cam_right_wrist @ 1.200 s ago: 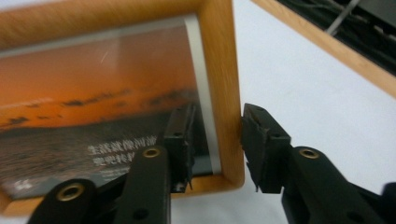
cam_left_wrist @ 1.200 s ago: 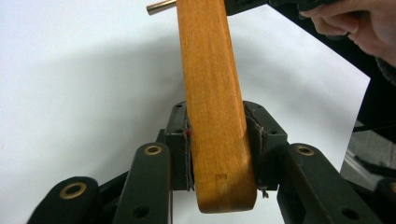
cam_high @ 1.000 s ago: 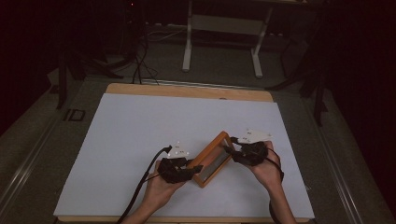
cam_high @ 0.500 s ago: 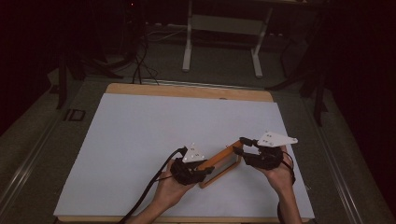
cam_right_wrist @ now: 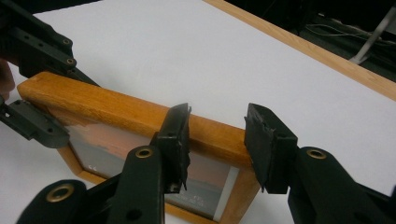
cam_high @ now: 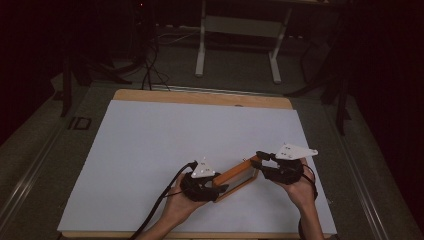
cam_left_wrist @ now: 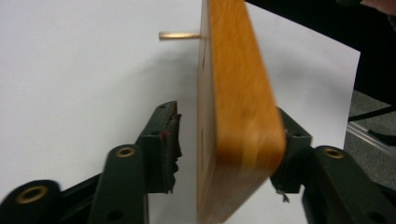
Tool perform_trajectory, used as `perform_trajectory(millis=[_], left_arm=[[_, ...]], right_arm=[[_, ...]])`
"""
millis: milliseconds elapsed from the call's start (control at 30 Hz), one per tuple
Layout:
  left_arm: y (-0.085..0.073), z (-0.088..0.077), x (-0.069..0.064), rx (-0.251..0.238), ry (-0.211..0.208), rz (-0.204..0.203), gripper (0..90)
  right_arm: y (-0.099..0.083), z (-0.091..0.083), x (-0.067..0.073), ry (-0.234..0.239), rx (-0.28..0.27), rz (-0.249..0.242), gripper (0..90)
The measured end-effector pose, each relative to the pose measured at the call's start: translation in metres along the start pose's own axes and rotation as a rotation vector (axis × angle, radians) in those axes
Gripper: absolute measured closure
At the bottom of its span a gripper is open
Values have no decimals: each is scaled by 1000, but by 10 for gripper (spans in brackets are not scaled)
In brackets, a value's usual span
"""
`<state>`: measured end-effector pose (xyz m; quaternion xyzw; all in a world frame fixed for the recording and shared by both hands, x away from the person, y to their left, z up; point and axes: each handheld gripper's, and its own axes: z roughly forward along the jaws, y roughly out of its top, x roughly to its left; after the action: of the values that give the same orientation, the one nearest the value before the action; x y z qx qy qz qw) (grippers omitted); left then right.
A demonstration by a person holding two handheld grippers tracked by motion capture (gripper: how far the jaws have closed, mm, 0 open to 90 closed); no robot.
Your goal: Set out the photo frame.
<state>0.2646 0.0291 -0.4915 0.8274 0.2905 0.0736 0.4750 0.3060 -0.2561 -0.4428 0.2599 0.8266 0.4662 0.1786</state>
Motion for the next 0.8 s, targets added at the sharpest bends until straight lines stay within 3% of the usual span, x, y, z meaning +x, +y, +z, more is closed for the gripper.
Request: perform_trajectory(millis=[100, 300, 567, 700, 800], left_arm=[[-12, -1, 3, -6, -18, -23, 494], [-28, 9, 4, 43, -29, -6, 509], [-33, 19, -2, 59, -37, 25, 569], [-33, 19, -1, 52, -19, 24, 662], [-33, 18, -3, 57, 1, 49, 682]], right_arm=[[0, 0, 0, 3, -3, 3, 600], [0, 1, -1, 4, -5, 3, 600], [-1, 2, -1, 9, -14, 7, 599], [0, 2, 0, 16, -13, 1, 598], [0, 3, 0, 15, -13, -4, 596]])
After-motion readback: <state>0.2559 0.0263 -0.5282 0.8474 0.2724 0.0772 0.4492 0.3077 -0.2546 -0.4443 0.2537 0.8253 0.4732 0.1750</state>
